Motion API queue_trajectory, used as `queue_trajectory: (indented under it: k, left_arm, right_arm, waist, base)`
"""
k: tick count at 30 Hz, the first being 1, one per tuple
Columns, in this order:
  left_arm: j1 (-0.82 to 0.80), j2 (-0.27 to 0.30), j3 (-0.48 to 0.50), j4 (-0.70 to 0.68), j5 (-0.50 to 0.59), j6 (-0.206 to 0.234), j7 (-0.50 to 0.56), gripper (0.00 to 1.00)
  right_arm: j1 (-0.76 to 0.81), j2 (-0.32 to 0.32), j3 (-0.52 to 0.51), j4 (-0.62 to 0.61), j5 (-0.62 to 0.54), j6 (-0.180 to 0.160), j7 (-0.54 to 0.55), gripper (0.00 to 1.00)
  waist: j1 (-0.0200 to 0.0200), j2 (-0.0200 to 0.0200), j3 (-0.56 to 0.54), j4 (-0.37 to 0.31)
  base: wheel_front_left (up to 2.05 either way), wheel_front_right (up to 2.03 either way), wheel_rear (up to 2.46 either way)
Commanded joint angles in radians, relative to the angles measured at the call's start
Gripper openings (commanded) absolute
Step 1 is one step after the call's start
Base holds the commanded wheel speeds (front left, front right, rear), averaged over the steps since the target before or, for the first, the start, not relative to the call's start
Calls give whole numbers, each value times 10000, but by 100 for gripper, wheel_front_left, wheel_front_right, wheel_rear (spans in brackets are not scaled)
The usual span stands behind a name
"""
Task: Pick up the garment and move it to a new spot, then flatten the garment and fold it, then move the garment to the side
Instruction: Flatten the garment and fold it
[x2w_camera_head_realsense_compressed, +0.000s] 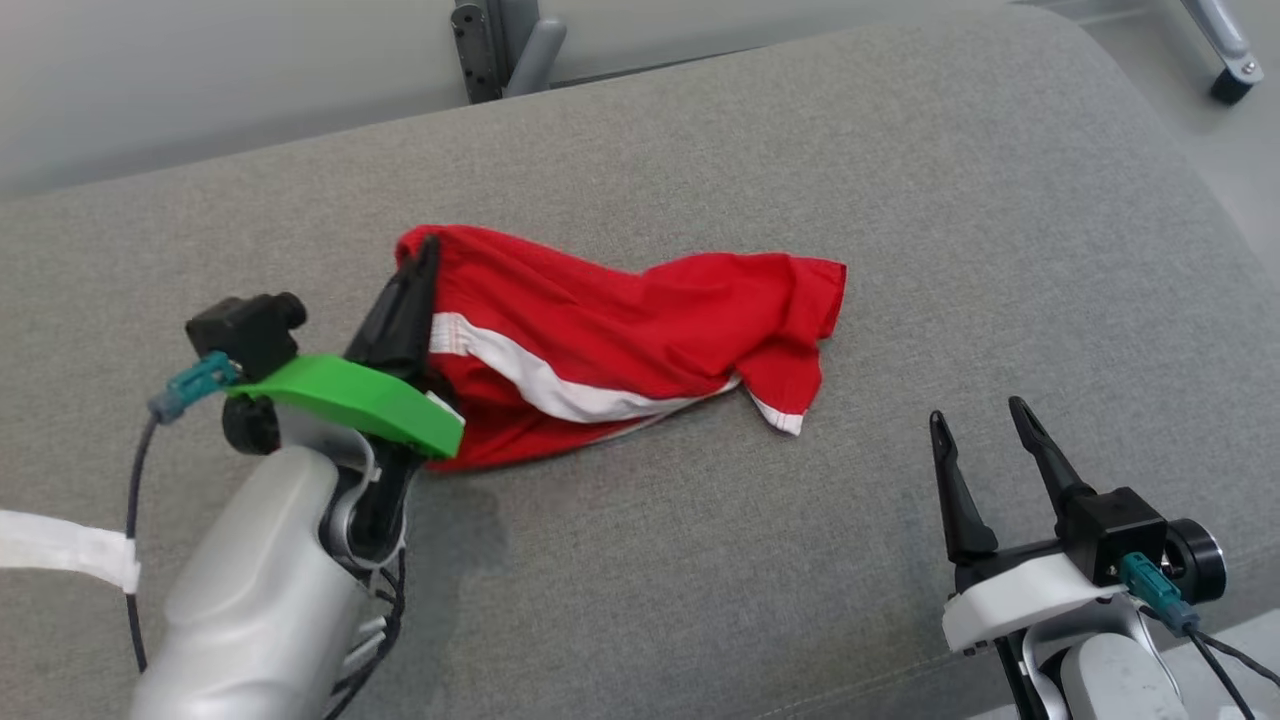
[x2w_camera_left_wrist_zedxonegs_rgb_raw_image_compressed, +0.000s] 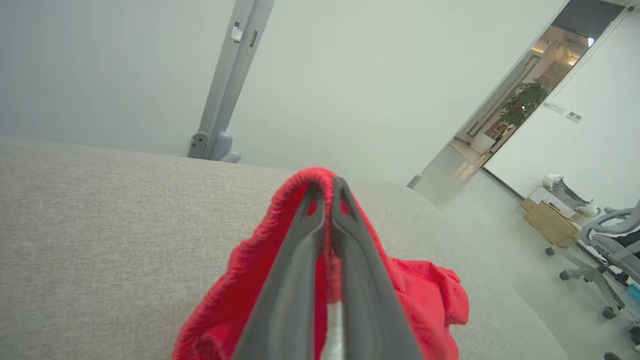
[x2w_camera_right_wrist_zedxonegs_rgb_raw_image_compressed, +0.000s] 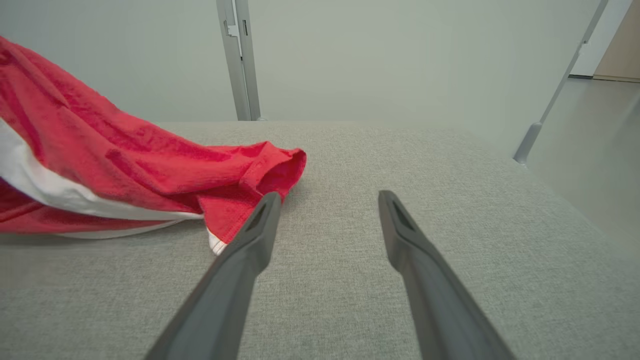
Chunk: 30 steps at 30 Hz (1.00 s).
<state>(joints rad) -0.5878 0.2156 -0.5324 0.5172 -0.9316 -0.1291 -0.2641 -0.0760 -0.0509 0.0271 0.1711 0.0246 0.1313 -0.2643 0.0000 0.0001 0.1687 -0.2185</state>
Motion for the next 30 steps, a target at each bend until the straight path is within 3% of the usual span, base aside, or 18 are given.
queue_trajectory:
  k: [1, 2, 4, 5, 6, 11, 17, 23, 30]
  left_arm:
    - [-513, 72, 215, 748, -185, -26, 2, 17]
    - [-763, 28, 289, 1123, -287, -27, 2, 42]
    - [-969, 4, 312, 1470, -363, -26, 1, 48]
    - [-1162, 12, 293, 1743, -351, -27, 1, 69]
    - [-1304, -13, 327, 1989, -409, -27, 2, 100]
    - [-1564, 12, 579, 2319, 50, -27, 2, 100]
    - [-784, 97, 558, 1905, 532, -27, 2, 100]
    - [-146, 489, -320, 1326, -254, -28, 485, 100]
    - [143, 1375, -1310, 206, -1167, -28, 1548, 100]
  right_arm:
    - [-208, 0, 124, -73, 91, -10, -5, 100]
    - [-257, 2, 171, -73, 123, -10, -5, 100]
    - [-301, 2, 215, -76, 143, -10, -5, 100]
    - [-328, 1, 246, -77, 174, -10, -5, 100]
    - [-354, 3, 276, -79, 182, -10, -5, 100]
    - [-299, 0, 221, -84, 254, -10, -5, 100]
    - [-90, 2, 267, 56, 249, -10, -5, 100]
    - [20, -2, 408, 75, 202, -10, -5, 100]
    - [95, -2, 480, 24, 213, -10, -5, 100]
  waist:
    - [0, -1, 663, -581]
    - [0, -1, 778, -665]
    - [0, -1, 874, -735]
    - [0, -1, 962, -795]
    - [0, -1, 1038, -843]
    - [0, -1, 1115, -799]
    - [0, -1, 726, -413]
    - [0, -1, 359, -39]
    - [0, -1, 214, 13]
  base:
    - [0, 0, 0]
    - [0, 0, 0]
    - [0, 0, 0]
    - [0, 0, 0]
    - [0, 0, 0]
    - [0, 0, 0]
    - [0, 0, 0]
    - [0, 0, 0]
    - [0, 0, 0]
